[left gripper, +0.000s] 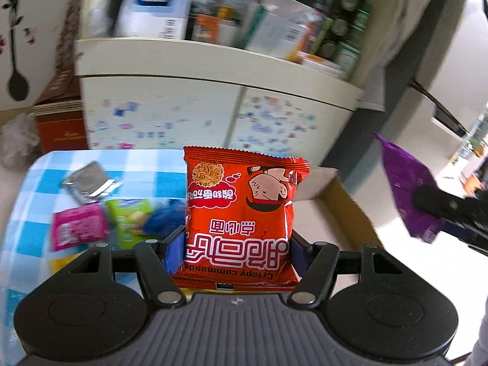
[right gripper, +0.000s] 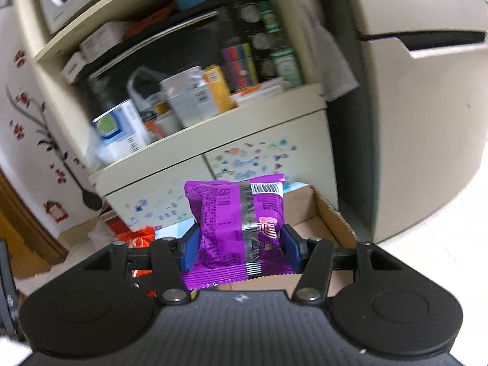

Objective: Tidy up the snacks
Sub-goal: 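Carry the red bag and purple bag over the cardboard box with both tools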

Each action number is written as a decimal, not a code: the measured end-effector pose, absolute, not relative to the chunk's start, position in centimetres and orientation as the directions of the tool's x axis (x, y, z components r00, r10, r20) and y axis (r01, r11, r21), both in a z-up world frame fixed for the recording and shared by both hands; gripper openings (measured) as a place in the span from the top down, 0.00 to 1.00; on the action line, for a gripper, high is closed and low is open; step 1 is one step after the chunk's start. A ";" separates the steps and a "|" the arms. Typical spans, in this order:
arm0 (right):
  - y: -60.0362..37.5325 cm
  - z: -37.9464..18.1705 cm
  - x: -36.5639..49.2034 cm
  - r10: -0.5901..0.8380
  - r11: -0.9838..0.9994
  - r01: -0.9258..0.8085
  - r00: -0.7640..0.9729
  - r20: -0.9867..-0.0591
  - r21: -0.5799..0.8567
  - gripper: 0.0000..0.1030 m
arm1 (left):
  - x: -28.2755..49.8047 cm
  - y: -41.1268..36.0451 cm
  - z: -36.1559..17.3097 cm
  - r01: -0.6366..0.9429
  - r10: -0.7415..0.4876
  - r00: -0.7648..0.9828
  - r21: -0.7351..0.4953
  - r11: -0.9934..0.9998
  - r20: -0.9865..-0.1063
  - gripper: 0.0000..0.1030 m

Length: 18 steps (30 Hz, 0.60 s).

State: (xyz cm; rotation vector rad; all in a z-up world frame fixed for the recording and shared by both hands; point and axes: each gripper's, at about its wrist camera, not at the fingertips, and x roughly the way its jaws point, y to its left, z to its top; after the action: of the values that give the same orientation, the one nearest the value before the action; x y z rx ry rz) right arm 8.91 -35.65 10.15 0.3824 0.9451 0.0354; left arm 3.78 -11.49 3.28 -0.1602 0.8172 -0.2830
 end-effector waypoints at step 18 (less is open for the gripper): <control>-39.3 7.7 9.1 0.164 0.830 0.388 0.517 -0.840 0.401 0.46 | 2.6 -18.3 0.3 0.374 -0.453 0.540 -0.280 0.884 -0.709 0.30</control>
State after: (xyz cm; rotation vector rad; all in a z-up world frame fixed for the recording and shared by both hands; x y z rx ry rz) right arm 9.14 -39.34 7.66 0.6030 1.0347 -0.1448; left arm 2.64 -18.32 0.33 -0.0990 0.8707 -0.4922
